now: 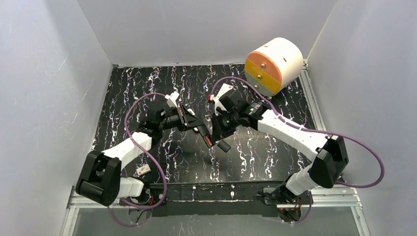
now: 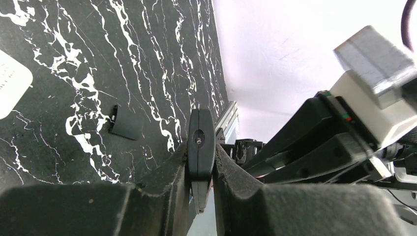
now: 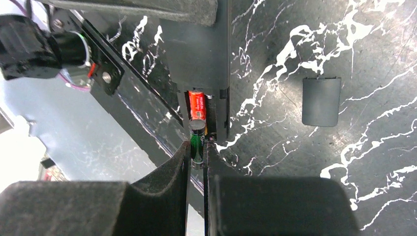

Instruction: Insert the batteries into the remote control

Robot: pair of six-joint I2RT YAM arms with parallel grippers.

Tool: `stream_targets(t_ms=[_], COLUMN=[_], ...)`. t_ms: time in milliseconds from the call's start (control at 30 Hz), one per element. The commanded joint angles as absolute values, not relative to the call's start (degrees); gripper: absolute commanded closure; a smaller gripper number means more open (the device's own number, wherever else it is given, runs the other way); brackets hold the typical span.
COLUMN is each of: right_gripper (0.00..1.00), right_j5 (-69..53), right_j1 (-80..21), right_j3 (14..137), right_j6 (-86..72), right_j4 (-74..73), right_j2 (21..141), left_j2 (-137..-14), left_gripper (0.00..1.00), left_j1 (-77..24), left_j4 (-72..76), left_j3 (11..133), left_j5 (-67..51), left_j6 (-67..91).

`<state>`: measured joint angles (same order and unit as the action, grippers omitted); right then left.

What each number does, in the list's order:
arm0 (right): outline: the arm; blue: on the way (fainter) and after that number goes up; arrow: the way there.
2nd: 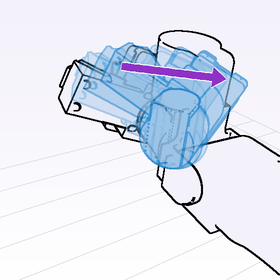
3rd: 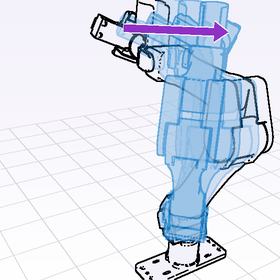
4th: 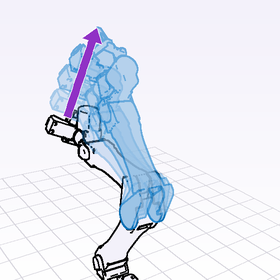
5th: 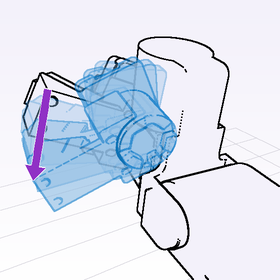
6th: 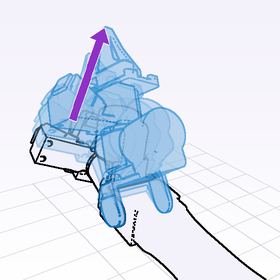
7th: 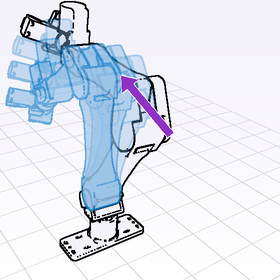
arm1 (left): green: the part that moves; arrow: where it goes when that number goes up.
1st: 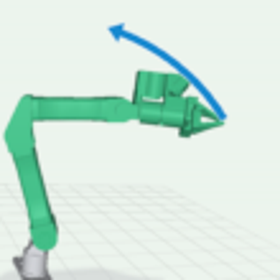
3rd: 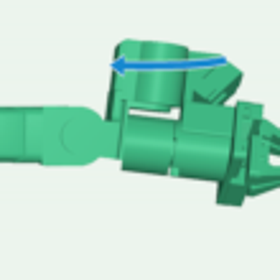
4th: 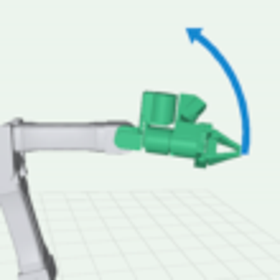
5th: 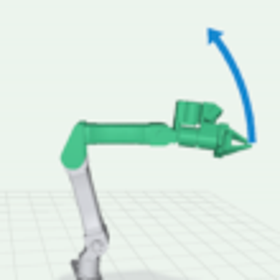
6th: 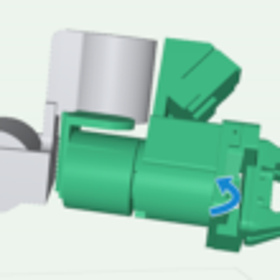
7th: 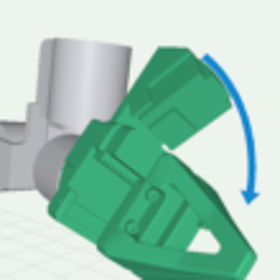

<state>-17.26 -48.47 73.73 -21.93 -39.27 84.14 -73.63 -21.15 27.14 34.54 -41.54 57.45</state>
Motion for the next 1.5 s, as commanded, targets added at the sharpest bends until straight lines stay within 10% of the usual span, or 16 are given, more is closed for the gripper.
stream_targets(t_ms=[0, 1467], right_gripper=[0.99, 0.81], right_j5=[-15.4, -12.9], right_j1=[-50.3, -53.7], right_j3=[77.9, 81.0], right_j6=[-19.2, -18.8], right_j4=[-43.2, -46.0], right_j2=[85.9, 90.6], left_j2=[-73.3, -76.5], left_gripper=[1.00, 1.00], left_j1=[-21.4, -21.4], left_j4=[30.4, 37.0], left_j3=[34.6, 34.8], left_j5=[-45.1, -49.4], left_j6=[56.5, 65.7])
